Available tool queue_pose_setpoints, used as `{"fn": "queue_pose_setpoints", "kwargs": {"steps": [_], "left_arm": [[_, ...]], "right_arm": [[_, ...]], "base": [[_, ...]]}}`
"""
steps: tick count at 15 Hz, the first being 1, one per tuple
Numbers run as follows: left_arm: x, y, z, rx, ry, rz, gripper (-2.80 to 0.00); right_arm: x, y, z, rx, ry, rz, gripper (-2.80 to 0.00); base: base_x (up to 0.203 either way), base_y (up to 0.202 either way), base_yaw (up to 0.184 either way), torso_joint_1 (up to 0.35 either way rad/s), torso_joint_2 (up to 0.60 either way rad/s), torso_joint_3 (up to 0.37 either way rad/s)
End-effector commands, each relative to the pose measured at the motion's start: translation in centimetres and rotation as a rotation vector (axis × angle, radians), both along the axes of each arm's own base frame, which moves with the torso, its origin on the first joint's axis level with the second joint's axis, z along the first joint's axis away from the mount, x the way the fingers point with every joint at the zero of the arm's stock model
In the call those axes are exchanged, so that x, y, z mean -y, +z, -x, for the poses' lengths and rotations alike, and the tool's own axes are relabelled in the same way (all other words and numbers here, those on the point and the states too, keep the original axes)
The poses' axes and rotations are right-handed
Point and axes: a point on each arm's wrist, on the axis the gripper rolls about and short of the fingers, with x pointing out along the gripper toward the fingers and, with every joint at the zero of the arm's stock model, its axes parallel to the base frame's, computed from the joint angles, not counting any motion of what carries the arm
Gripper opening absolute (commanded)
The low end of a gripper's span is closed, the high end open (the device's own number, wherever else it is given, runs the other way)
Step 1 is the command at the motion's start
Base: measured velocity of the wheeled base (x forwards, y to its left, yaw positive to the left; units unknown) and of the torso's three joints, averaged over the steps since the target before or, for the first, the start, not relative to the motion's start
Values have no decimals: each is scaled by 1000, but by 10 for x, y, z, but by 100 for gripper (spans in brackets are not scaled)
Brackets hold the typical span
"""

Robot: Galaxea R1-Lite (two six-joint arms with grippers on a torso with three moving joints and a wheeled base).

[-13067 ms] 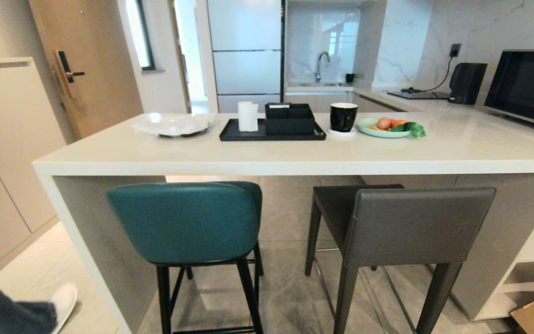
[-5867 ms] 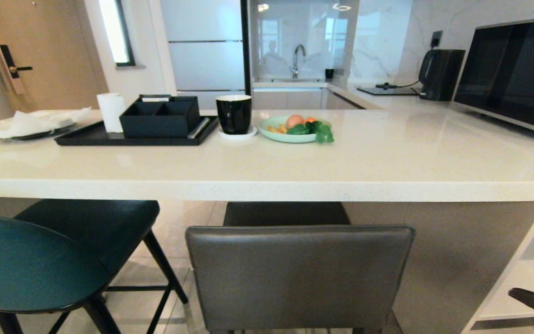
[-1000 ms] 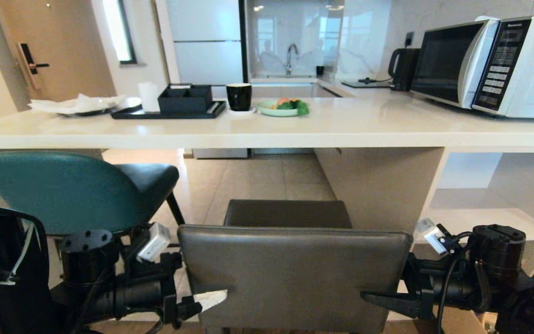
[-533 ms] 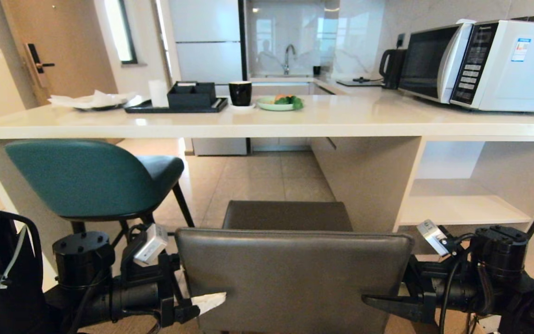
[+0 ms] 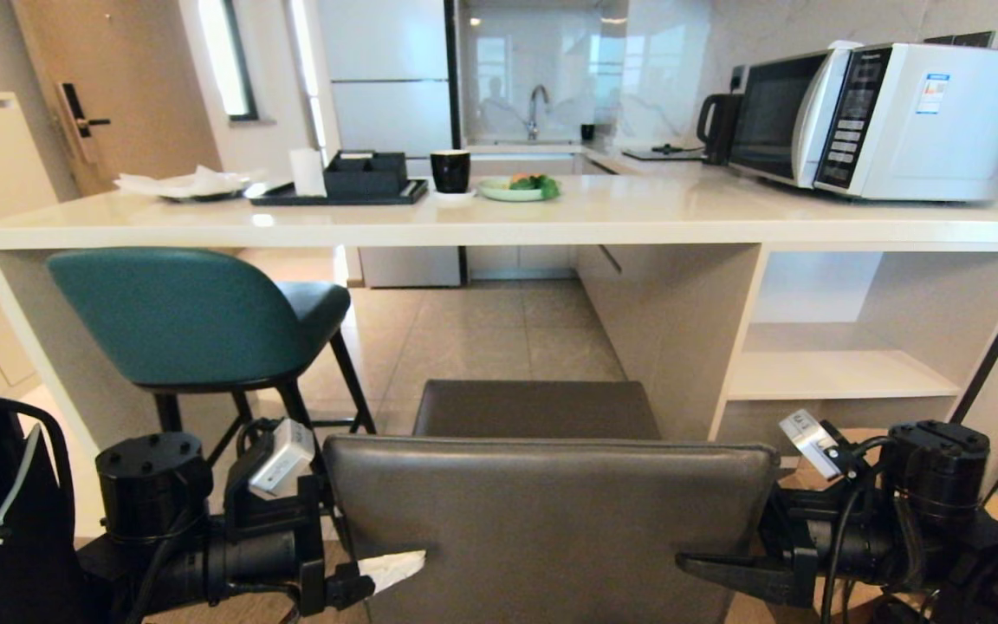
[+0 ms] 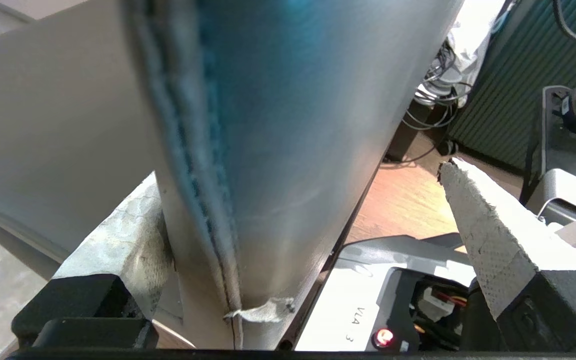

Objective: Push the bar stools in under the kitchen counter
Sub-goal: Pull the gray chair out from under the dining table

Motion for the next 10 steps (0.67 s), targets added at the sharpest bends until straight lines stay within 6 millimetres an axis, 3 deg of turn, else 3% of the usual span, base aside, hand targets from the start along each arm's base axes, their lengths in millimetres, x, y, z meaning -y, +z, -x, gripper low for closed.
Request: {"fn": "queue_pose_setpoints", "kwargs": {"steps": [1, 4, 7, 10], "left_arm": [[-2, 2, 1, 9, 4, 3, 0], [-11, -1, 11, -29, 32, -7, 0], [-31, -1, 34, -78, 95, -18, 0], [-51, 12, 38, -21, 194, -1, 0]], "right_arm": [[1, 1, 1, 7, 2, -2, 0], [5, 1, 7, -9, -12, 2, 0], [24, -4, 20, -60, -75, 8, 0], [52, -3, 32, -76, -157, -7, 0]], "base": [[0, 0, 0, 0, 0, 0], [0, 0, 0, 0, 0, 0], [0, 0, 0, 0, 0, 0], [0, 0, 0, 0, 0, 0]]}}
